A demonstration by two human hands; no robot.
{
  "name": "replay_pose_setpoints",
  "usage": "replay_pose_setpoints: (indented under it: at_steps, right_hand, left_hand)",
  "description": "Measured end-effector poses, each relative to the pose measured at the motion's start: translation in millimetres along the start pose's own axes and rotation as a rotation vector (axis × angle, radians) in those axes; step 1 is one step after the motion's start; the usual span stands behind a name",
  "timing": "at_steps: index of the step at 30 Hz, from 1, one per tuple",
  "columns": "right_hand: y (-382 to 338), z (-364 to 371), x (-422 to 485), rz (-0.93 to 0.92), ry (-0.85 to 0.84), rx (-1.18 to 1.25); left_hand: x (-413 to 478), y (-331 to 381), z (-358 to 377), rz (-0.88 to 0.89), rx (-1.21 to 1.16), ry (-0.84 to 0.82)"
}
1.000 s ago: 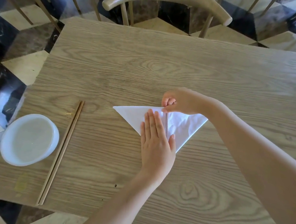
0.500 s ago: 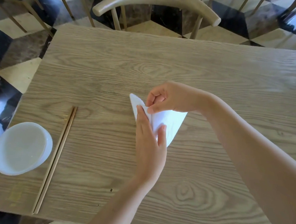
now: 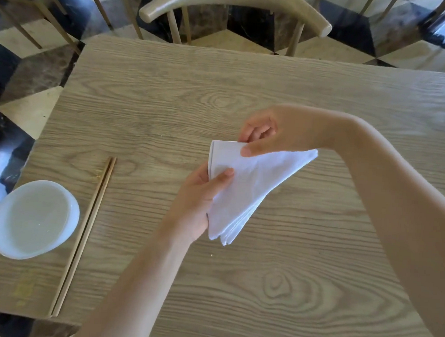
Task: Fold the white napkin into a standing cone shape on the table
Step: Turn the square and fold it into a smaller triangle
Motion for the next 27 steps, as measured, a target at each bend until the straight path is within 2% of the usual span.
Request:
replay_pose_setpoints:
  at_steps: [3, 6, 10, 13, 15, 19, 23, 27]
  right_hand:
    - [34, 22, -2, 0.077, -0.134, 0.076]
    - [64, 56, 0, 0.183, -0.178, 0.163]
    - [78, 67, 4, 0.207, 0.014, -0.002]
    - [81, 62, 1, 0.193, 0.190, 0.009]
    - [82, 63, -3, 0.192, 0.245, 0.028]
    - [83, 65, -16, 0.182, 0.248, 0.180]
    - [84, 66, -31, 0.154, 0.194, 0.293]
    - [82, 53, -31, 0.126, 0.319, 0.326]
  left_hand:
    - [11, -18, -16, -0.166, 0.056, -0.012]
    - [22, -23, -37, -0.180, 0.391, 0.036]
    - [9, -6, -40, -0.020, 0.818, 0.075]
    - [-21, -7, -38, 0.104, 1.103, 0.077]
    - [-39, -12, -35, 0.234, 1.234, 0.087]
    - [-54, -14, -42, 0.406, 1.282, 0.206]
    - [-52, -11, -47, 0.474, 1.277, 0.233]
    - [-50, -9, -50, 0.511, 1.334, 0.264]
Point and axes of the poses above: each hand's wrist, its own x-axis towards the middle knuckle, its own z-axis out of the palm, y = z × x, the point moved 10 cm from there along x, towards the middle knuckle, and after that the axes turned 8 degrees about -x, right-handed, at the moved point
